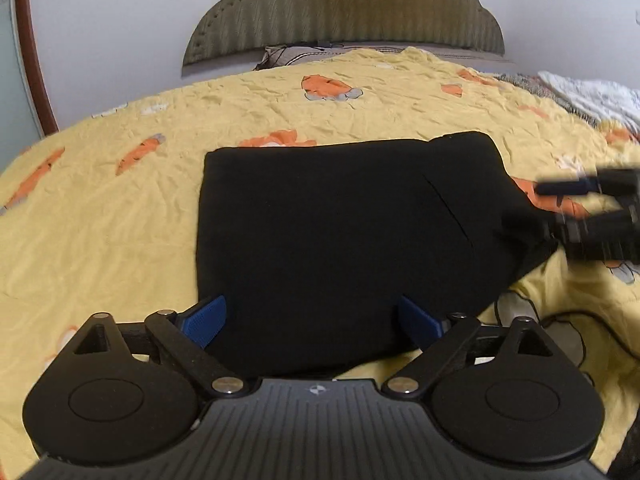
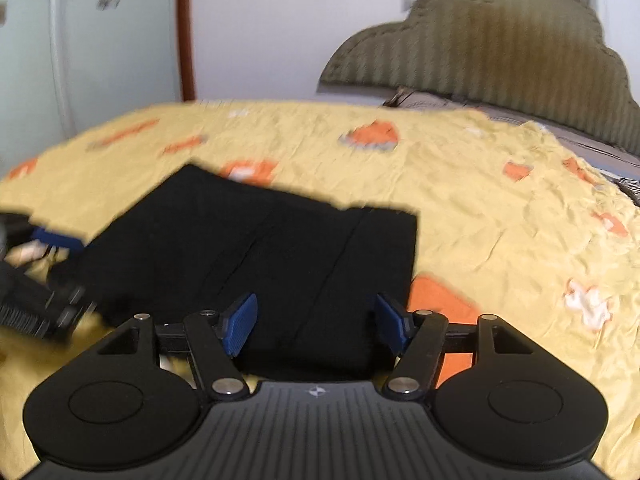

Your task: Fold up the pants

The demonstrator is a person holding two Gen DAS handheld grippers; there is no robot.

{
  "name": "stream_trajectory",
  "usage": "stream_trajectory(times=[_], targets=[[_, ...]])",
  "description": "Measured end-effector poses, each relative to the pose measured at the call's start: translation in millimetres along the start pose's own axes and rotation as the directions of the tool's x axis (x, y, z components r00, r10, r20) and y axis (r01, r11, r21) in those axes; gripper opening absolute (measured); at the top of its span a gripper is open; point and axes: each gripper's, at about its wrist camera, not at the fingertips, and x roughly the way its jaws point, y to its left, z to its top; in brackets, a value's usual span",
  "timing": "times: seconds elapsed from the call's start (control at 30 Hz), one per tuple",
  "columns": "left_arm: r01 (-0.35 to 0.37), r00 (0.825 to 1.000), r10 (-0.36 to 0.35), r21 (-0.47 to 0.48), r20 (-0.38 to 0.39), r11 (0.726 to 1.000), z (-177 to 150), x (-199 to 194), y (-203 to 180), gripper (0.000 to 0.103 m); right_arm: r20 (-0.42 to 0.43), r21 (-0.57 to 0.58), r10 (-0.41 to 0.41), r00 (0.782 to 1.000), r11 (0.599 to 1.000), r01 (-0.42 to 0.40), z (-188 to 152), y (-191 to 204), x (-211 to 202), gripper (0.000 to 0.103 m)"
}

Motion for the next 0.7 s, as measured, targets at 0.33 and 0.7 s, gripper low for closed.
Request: stream_trajectory(times=[0.33,0.7], targets=[[-0.043,0.999,0.044,-0.054,0.009,0.998,58.0,22.7,18.2,0.097,-0.005,0.035,0.045,0.999,0.998,-0.045,46.9,-24.2,68.7,0.064],[-0.100,0.993,0.093,-0.105,-0.072,0.989,108.8,92.2,38.1,0.097,0.008,0.075,0.049,0.999,0.996,-0.050,48.0,-27.0,60.9,0.066]])
